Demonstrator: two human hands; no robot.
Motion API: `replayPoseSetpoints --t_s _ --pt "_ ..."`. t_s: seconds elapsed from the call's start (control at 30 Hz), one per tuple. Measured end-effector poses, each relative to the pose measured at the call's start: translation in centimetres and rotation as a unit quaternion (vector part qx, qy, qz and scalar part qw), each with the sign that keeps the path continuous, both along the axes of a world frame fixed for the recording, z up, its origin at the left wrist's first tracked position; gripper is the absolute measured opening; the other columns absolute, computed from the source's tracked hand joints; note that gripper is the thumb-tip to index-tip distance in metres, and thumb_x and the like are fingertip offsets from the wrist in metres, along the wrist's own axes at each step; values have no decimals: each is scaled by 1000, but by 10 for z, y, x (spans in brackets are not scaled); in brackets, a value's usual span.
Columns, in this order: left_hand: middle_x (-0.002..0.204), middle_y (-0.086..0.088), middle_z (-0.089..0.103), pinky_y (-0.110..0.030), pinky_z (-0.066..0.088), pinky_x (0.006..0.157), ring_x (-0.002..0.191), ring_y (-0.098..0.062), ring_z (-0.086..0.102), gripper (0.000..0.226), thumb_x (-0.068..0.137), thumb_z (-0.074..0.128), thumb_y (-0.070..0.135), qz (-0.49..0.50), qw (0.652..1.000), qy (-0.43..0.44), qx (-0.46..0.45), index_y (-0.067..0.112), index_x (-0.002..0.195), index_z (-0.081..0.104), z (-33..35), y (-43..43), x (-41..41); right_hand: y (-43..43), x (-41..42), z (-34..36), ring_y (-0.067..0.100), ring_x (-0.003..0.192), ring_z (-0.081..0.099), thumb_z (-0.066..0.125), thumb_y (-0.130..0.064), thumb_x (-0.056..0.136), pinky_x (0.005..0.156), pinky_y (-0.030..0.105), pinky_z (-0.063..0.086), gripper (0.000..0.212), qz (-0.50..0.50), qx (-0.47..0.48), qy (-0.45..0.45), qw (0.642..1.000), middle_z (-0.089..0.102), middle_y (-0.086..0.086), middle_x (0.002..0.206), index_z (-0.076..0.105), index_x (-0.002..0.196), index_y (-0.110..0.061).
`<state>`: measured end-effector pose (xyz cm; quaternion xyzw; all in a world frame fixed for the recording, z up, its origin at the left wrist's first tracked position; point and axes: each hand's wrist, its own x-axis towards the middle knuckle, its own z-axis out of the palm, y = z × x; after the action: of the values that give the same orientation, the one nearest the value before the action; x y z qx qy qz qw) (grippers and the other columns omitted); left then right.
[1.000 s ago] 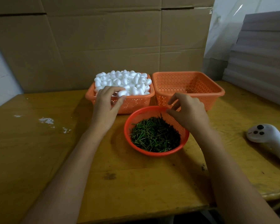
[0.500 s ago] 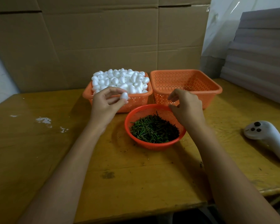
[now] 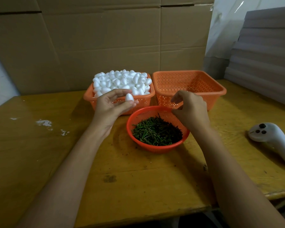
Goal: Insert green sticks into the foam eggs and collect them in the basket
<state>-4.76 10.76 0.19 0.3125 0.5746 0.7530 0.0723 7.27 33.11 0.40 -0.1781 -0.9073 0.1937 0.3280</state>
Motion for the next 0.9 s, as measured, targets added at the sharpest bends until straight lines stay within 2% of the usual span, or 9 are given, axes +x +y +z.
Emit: replayPoseSetpoints --t_s 0.13,0.27,0.43,0.57,0.67,0.8,0.9 --pt "122 -12 75 -41 63 94 107 -40 76 39 75 87 10 -6 1000 0 8 12 113 77 0 -1 0 -1 -1 -1 17 91 66 82 -8 81 80 37 50 30 -1 3 0 1000 69 -5 108 69 103 -24" --pt "125 -12 74 -35 64 91 108 -39 76 38 84 82 -2 -26 1000 -4 17 13 118 76 1 0 1 1 -1 -2 19 90 66 82 -8 82 74 30 37 30 -9 4 2 1000 67 -2 110 70 104 -23" --pt "122 -14 74 -34 64 88 106 -39 76 37 75 85 6 -39 998 -20 35 12 111 77 4 -1 4 2 -1 -3 22 90 67 80 -8 83 76 34 46 28 -13 10 1 1000 67 0 111 69 105 -23" --pt "121 -16 74 -33 64 86 106 -38 76 36 75 85 2 -44 998 -20 49 11 109 77 4 0 5 2 -1 -4 21 90 68 80 -13 84 73 32 43 24 -8 13 -6 1000 68 -2 108 69 102 -24" --pt "119 -14 75 -34 64 86 108 -38 76 35 76 84 -1 -59 996 -22 60 12 108 77 4 0 4 2 -1 -4 21 92 67 78 -17 85 75 34 47 21 -11 14 -6 1000 69 -3 108 68 101 -25" --pt "126 -13 74 -33 63 87 107 -35 76 39 79 82 -3 -86 993 -18 74 15 113 77 4 -1 3 2 0 -4 19 91 66 78 -22 86 73 32 41 18 -8 19 -2 1000 69 -5 106 68 100 -26" --pt "123 -11 75 -34 63 87 106 -34 76 39 79 82 -4 -113 990 -17 80 17 112 76 4 -2 2 1 1 -3 18 89 66 75 -28 91 76 35 48 11 -10 23 5 1000 69 -5 104 68 99 -26"
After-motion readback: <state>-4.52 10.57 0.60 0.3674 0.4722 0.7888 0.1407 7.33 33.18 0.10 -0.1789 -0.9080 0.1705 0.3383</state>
